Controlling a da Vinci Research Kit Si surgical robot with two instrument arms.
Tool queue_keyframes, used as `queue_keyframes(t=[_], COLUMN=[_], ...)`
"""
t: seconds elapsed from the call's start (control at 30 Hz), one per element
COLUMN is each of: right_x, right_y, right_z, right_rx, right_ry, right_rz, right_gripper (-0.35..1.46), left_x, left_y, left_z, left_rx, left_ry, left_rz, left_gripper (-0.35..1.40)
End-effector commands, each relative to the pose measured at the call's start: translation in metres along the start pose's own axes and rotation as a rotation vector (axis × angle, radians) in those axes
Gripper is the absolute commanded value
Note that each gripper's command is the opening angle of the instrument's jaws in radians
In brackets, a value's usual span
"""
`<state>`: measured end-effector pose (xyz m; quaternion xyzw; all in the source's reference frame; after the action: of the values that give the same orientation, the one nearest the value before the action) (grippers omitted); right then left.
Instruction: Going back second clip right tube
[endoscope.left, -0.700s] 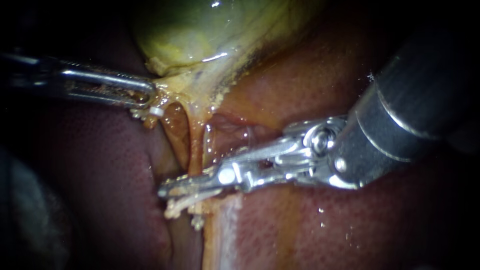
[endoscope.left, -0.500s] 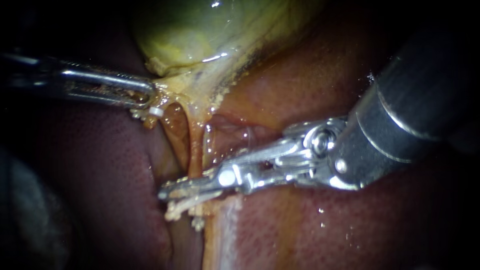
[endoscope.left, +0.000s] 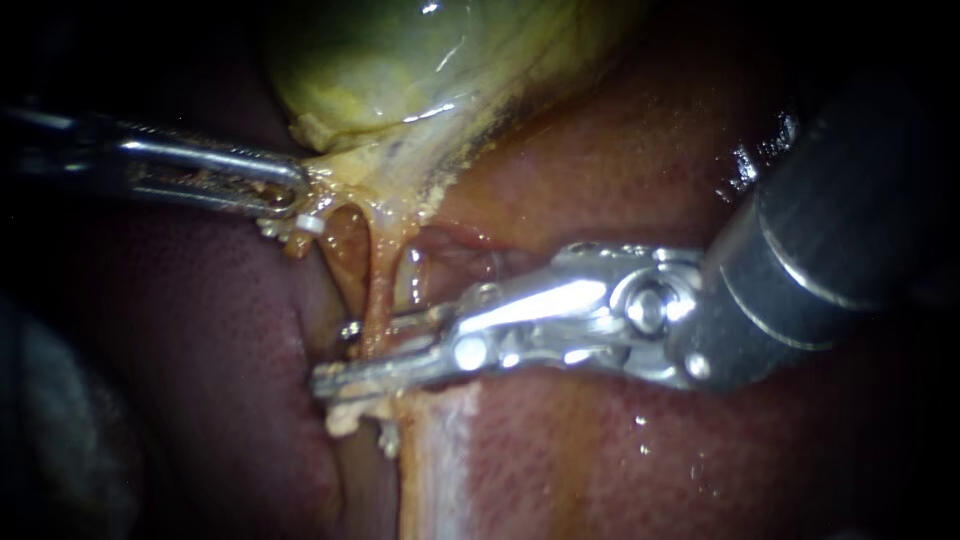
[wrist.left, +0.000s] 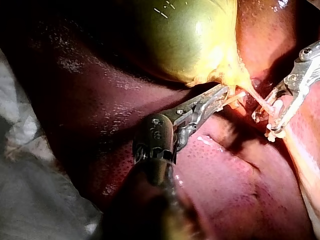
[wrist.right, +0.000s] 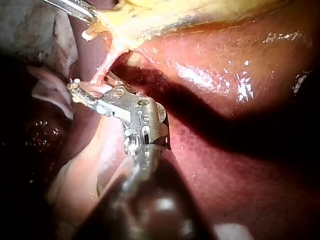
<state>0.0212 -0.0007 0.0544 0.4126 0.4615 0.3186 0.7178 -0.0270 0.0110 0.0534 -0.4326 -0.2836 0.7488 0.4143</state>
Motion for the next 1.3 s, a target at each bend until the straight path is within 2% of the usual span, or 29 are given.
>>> queue_keyframes(t=[0.03,0.2,0.33,0.57,0.7,0.87,1.1,1.3], right_x=[-0.0002,-0.001,-0.0011,-0.0015,-0.0016,-0.0016,-0.0014,-0.002], right_y=[0.0002,0.0006,-0.0002,-0.0018,-0.0023,-0.0017,-0.0003,0.0], right_z=[0.0001,0.0004,0.0002,0.0003,0.0003,0.0002,-0.0002,-0.002], right_rx=[-0.013,-0.036,-0.027,0.039,0.048,0.048,-0.004,-0.038], right_ry=[-0.004,-0.01,-0.008,0.017,0.022,0.027,0.043,0.003], right_rz=[-0.015,-0.086,-0.116,-0.142,-0.155,-0.178,-0.242,-0.387], right_gripper=[0.44,0.49,0.5,0.5,0.5,0.5,0.5,0.5], left_x=[0.0,0.0,0.0,0.0,0.0,0.0001,0.0001,0.0], left_y=[0.0,0.0,0.0,0.0,0.0,0.0,0.0,0.0], left_z=[0.0,0.0,-0.0001,-0.0002,-0.0003,-0.0003,-0.0002,-0.0003], left_rx=[0.0,-0.001,-0.001,-0.002,-0.002,-0.002,-0.002,-0.002], left_ry=[0.0,0.0,0.0,-0.001,-0.001,-0.001,-0.001,-0.001], left_rz=[0.0,0.0,0.0,0.0,0.0,0.0,0.0,0.0], left_gripper=[-0.35,-0.35,-0.35,-0.35,-0.35,-0.35,-0.35,-0.35])
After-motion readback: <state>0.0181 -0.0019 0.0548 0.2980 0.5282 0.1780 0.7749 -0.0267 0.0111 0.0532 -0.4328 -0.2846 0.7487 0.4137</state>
